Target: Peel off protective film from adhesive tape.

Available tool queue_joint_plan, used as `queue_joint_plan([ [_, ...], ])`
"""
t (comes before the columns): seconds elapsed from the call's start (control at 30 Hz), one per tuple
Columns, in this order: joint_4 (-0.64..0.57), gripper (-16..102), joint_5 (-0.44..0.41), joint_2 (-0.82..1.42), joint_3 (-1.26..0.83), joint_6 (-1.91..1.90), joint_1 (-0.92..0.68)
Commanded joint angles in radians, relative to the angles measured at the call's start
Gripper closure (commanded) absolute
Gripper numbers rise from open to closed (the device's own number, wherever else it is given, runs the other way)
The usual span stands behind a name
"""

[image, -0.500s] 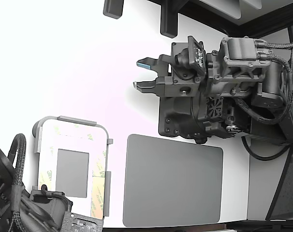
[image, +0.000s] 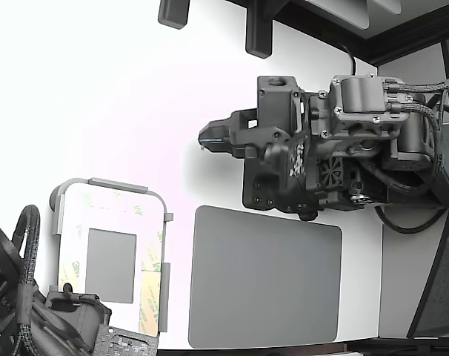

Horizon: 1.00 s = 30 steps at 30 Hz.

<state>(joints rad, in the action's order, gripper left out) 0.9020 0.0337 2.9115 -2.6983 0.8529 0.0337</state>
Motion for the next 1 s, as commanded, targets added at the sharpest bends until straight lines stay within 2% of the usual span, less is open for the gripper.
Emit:
queue_joint_plan([
  [0.0, -0.089, 98, 0.031, -0.025, 0.023, 0.611, 0.008],
  [0.07, -0.141, 98, 0.034, -0.071, 0.023, 0.583, -0.017],
  [0.2, -0.267, 98, -0.014, -0.195, 0.026, 0.632, -0.137],
  [0.3, -0.393, 98, 0.046, -0.319, 0.038, 0.706, -0.156],
  [0.4, -0.459, 98, -0.002, -0.479, 0.101, 0.678, -0.261],
  [0.47, -0.460, 98, -0.018, -0.586, 0.173, 0.699, -0.314],
  [0.53, -0.456, 98, -0.081, -0.687, 0.252, 0.716, -0.385],
  [0.67, -0.388, 98, -0.152, -0.857, 0.402, 0.735, -0.480],
  [0.97, -0.393, 97, -0.258, -1.046, 0.532, 0.762, -0.652],
])
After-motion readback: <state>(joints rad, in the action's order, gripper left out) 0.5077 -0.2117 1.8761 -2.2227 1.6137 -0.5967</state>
